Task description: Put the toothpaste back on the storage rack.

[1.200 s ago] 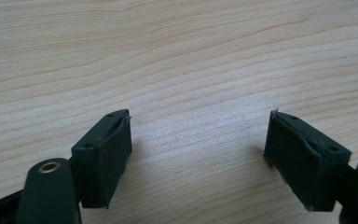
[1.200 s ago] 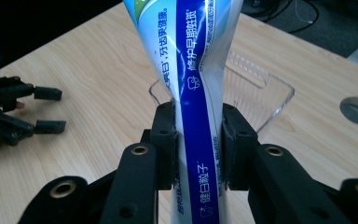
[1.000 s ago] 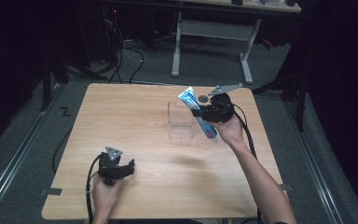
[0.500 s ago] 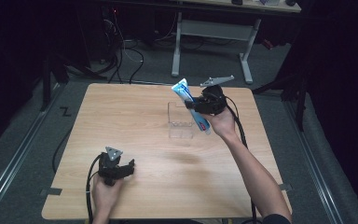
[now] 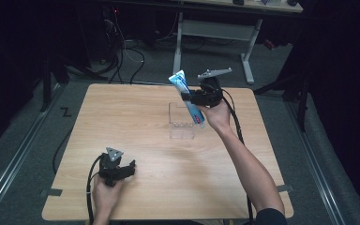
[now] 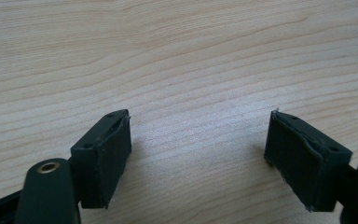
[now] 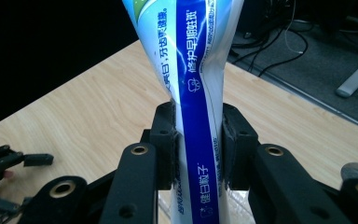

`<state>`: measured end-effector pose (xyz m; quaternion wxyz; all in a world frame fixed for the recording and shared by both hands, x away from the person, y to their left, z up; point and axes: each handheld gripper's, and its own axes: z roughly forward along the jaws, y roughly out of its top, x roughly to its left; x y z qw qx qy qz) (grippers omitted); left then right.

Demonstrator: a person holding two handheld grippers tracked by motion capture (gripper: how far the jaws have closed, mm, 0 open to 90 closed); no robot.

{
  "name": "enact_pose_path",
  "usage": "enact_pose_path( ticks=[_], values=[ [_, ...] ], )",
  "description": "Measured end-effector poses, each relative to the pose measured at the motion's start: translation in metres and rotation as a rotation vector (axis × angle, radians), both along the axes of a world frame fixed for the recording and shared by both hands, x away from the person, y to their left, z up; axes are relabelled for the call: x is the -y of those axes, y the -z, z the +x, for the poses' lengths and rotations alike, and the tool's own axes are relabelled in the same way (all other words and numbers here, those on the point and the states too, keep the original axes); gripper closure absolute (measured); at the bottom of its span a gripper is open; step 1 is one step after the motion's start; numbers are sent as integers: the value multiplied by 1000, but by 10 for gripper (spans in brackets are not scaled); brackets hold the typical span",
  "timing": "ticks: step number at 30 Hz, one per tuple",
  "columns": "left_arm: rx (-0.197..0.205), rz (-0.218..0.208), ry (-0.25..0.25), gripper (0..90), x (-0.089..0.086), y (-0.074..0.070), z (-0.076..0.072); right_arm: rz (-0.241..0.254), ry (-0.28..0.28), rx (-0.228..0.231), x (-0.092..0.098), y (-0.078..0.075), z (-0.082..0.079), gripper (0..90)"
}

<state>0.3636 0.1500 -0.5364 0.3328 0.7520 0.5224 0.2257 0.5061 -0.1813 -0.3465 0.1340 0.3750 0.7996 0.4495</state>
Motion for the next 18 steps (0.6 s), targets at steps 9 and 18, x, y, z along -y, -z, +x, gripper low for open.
enact_pose_path(
  ticks=[9,18],
  values=[
    [-1,1,1,230,0,0,0,2,12,19,-13,-5,10,698],
    [0,1,3,229,0,0,0,2,26,41,-26,1,19,694]
  ],
)
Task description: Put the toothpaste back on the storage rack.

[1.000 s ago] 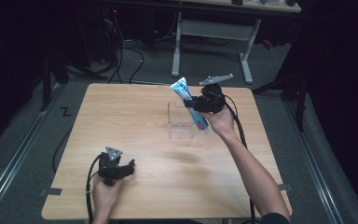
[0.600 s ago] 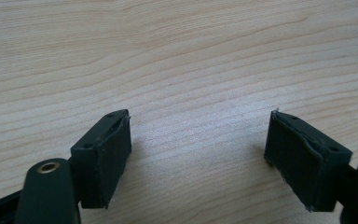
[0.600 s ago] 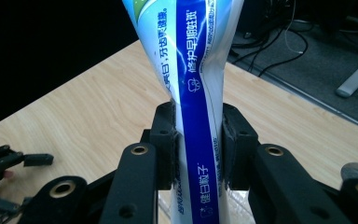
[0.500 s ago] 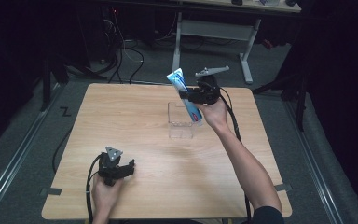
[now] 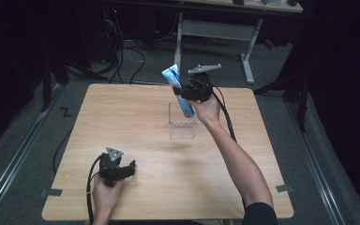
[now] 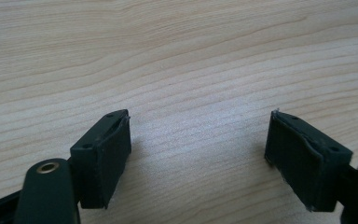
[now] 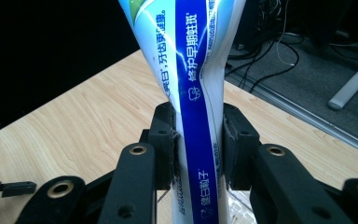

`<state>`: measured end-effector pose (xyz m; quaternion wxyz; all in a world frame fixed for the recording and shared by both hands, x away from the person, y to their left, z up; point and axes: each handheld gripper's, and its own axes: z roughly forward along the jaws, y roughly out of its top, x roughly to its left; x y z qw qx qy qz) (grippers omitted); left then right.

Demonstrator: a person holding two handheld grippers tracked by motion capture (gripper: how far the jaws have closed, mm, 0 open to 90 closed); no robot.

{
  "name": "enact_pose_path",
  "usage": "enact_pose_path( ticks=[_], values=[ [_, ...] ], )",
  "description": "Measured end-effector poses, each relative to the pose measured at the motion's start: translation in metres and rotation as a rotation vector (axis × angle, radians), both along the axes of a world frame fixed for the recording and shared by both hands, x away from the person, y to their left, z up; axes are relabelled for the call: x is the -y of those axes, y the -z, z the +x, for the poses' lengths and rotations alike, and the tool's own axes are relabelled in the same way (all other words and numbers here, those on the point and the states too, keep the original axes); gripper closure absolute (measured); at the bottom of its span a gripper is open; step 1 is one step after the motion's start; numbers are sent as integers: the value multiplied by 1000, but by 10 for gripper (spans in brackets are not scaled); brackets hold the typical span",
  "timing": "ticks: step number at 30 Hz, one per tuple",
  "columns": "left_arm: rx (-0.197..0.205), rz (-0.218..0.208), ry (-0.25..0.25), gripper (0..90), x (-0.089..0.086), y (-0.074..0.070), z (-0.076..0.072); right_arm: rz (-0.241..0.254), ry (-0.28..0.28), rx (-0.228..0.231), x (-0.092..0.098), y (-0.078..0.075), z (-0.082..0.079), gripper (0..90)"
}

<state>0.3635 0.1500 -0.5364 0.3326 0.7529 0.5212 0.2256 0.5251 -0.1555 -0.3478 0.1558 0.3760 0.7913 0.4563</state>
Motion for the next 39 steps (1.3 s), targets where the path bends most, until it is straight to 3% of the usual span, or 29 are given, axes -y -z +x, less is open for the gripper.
enact_pose_path(
  ticks=[15,39],
  values=[
    [0,0,1,227,0,0,0,-31,19,-18,1,19,7,693],
    [0,-1,0,227,0,0,0,-48,22,-90,8,40,3,692]
  ],
)
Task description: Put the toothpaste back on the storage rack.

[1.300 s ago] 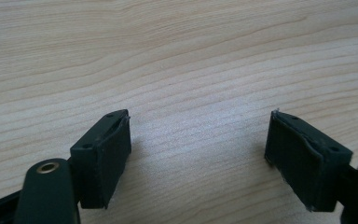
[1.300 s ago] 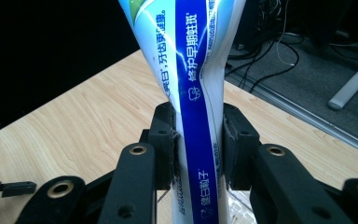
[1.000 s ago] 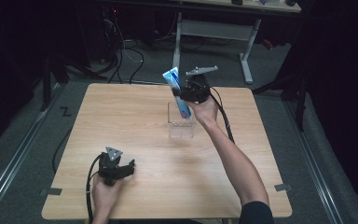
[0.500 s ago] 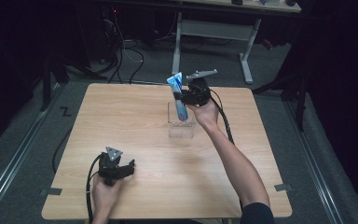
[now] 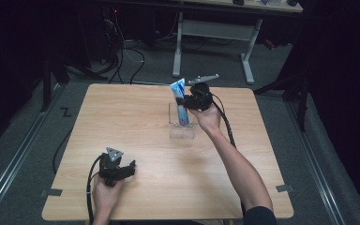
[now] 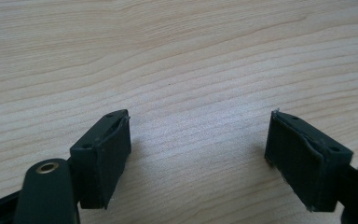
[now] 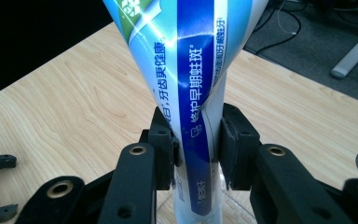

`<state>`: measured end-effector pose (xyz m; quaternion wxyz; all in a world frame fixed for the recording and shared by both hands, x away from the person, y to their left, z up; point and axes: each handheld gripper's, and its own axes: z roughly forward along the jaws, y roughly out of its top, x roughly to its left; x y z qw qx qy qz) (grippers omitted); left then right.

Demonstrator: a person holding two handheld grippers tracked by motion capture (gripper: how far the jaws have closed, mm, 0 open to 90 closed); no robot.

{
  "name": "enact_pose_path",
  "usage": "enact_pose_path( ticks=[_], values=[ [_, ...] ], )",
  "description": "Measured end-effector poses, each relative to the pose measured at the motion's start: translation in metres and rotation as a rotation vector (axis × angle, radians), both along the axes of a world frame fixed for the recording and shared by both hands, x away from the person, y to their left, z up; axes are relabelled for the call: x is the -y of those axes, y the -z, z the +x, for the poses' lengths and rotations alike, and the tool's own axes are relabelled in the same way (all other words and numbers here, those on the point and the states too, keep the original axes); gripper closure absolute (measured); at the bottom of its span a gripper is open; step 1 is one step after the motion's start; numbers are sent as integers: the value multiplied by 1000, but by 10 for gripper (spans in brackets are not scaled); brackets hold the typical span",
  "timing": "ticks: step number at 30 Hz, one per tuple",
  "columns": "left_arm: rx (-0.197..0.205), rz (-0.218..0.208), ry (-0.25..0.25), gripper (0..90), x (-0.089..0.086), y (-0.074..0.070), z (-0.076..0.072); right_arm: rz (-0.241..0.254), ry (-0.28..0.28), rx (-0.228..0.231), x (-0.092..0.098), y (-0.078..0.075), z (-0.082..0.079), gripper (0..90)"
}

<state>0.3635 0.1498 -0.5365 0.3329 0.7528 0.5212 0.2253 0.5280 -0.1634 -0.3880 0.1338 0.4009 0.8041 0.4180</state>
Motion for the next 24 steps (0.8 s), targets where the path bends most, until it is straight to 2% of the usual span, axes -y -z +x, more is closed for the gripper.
enact_pose_path(
  ticks=[7,24],
  values=[
    [0,1,1,227,0,0,0,9,5,-32,2,8,1,690],
    [0,-1,0,227,0,0,0,16,13,-68,9,25,0,687]
  ],
)
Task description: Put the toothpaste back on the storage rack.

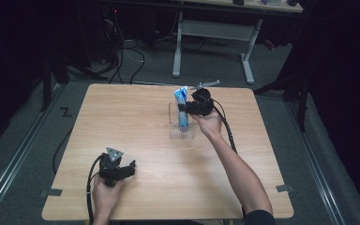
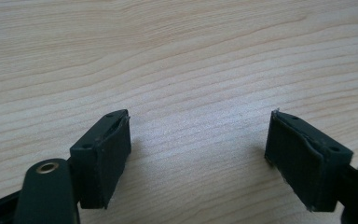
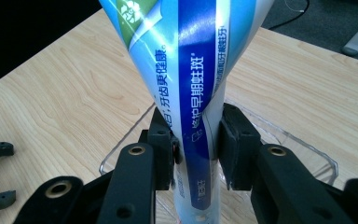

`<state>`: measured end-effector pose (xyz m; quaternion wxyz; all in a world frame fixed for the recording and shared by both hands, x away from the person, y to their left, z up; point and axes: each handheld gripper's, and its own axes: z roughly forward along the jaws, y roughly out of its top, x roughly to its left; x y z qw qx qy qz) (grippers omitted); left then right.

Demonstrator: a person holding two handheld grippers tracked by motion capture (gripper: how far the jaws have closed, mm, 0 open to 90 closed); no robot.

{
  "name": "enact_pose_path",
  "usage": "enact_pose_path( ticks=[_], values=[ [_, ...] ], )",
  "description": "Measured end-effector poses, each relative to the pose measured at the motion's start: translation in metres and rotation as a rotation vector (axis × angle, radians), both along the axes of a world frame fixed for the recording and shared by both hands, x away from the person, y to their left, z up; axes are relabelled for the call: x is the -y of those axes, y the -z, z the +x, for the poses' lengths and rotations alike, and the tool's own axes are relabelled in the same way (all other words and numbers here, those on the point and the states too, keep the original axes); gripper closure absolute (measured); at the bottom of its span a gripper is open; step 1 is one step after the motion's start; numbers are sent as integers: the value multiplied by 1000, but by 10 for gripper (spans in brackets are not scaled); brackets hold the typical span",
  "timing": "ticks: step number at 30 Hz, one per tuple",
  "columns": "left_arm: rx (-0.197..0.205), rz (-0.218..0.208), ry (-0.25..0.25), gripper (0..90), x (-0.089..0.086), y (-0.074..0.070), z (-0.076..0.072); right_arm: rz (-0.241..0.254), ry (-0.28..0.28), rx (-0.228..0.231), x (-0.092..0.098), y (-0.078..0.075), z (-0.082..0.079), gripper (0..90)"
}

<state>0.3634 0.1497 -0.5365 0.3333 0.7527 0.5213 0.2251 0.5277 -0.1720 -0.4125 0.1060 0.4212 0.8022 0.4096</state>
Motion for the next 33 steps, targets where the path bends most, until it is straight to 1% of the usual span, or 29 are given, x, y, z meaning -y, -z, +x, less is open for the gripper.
enact_pose_path(
  ticks=[8,11,14,16,23,33],
  values=[
    [-1,2,1,227,0,0,0,-10,7,-16,4,7,-1,686],
    [-1,1,0,227,0,0,0,2,8,-12,6,8,-1,685],
    [-1,2,0,227,0,0,0,2,11,-15,7,7,-2,684],
    [-1,2,0,227,0,0,0,-3,14,-17,8,7,-2,681],
    [-1,2,0,227,0,0,0,-32,28,4,12,6,-4,665],
    [-1,2,0,227,0,0,0,-77,65,28,19,7,-5,635]
  ],
)
